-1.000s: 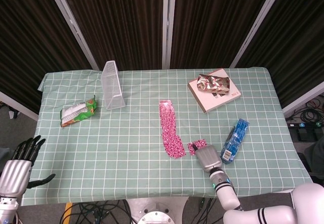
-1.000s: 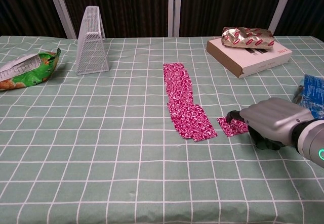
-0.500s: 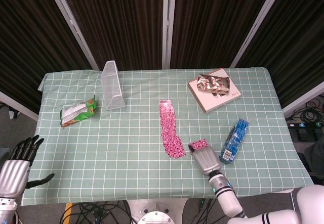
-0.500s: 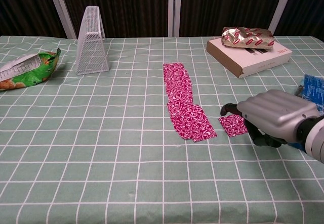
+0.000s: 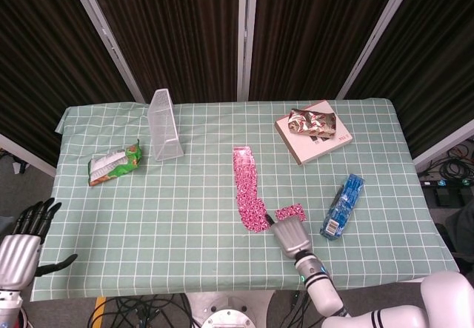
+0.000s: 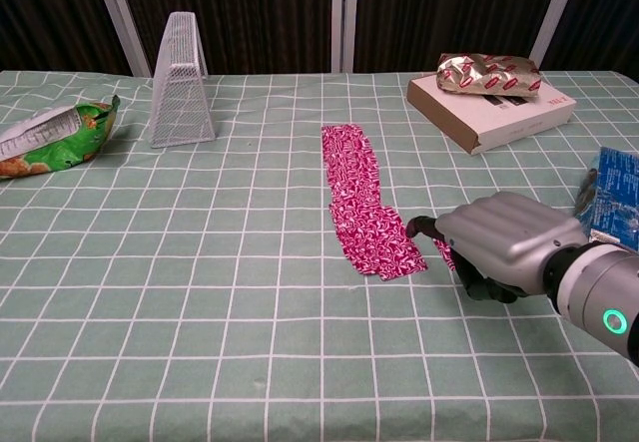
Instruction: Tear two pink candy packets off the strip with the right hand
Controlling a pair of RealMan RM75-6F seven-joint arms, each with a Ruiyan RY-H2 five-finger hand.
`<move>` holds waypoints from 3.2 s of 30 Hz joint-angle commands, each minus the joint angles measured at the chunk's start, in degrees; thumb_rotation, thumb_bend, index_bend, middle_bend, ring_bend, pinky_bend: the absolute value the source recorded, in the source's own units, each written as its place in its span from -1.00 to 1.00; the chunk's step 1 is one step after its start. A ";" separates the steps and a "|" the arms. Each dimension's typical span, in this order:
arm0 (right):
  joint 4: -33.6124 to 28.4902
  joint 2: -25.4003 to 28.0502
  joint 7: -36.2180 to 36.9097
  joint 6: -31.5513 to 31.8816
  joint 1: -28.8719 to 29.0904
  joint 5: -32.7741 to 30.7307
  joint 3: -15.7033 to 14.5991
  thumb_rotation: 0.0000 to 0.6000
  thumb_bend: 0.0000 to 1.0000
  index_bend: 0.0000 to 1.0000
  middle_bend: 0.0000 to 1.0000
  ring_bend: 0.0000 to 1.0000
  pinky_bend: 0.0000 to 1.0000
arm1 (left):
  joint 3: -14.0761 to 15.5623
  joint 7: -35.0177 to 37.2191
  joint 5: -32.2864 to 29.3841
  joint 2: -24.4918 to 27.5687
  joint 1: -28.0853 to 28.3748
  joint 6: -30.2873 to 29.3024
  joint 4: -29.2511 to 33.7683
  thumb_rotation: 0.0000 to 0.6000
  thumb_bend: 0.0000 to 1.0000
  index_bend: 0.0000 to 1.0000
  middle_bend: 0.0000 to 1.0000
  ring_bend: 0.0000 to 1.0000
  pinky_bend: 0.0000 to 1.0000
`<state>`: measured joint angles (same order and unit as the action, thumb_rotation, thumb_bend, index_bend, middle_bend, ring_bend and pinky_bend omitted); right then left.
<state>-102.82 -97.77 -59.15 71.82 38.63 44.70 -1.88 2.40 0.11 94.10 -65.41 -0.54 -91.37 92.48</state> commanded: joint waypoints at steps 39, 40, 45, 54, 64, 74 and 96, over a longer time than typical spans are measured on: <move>0.98 -5.05 -3.91 2.22 1.78 -2.94 1.26 1.00 1.00 -0.81 0.76 0.62 0.41 | -0.30 2.24 -0.91 0.01 -0.30 0.02 -1.46 0.69 -0.97 -0.90 -0.98 -1.00 -0.82; 1.16 -5.11 -4.05 2.08 1.82 -3.30 1.34 1.00 1.00 -0.81 0.76 0.62 0.41 | -0.31 2.27 -0.96 0.01 -0.29 0.06 -1.49 0.69 -0.97 -0.90 -0.98 -1.00 -0.82; 2.45 -6.01 -4.74 0.75 2.30 -5.19 1.63 1.00 1.00 -0.81 0.76 0.62 0.41 | -0.38 2.41 -1.12 0.16 -0.27 0.14 -1.51 0.69 -0.97 -0.90 -0.98 -1.00 -0.82; 2.10 -6.86 -5.22 0.66 2.65 -4.94 1.34 1.00 1.00 -0.80 0.76 0.62 0.41 | -0.39 2.50 -1.03 0.45 -0.36 -0.09 -1.33 0.69 -0.97 -0.90 -0.98 -1.00 -0.82; 2.65 -8.72 -6.19 0.00 3.43 -5.97 1.51 1.00 1.00 -0.79 0.76 0.62 0.41 | -0.39 3.38 -1.35 0.57 -0.44 0.02 -1.52 0.69 -0.97 -0.90 -0.98 -1.00 -0.82; 3.18 -11.10 -6.83 -0.19 4.27 -5.58 1.59 1.00 1.00 -0.78 0.76 0.62 0.41 | -0.54 4.15 -1.44 0.94 -0.67 -0.48 -1.81 0.70 -0.97 -0.90 -0.98 -1.00 -0.82; 5.27 -17.84 -8.85 -1.51 7.03 -6.34 3.45 1.00 1.00 -0.78 0.76 0.62 0.41 | -0.94 6.01 -2.01 1.72 -1.43 -1.68 -2.71 0.69 -0.97 -0.90 -0.98 -1.00 -0.82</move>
<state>-97.71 -115.38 -67.82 70.38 45.50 38.51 1.48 1.46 6.13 92.08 -63.69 -1.97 -93.06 89.77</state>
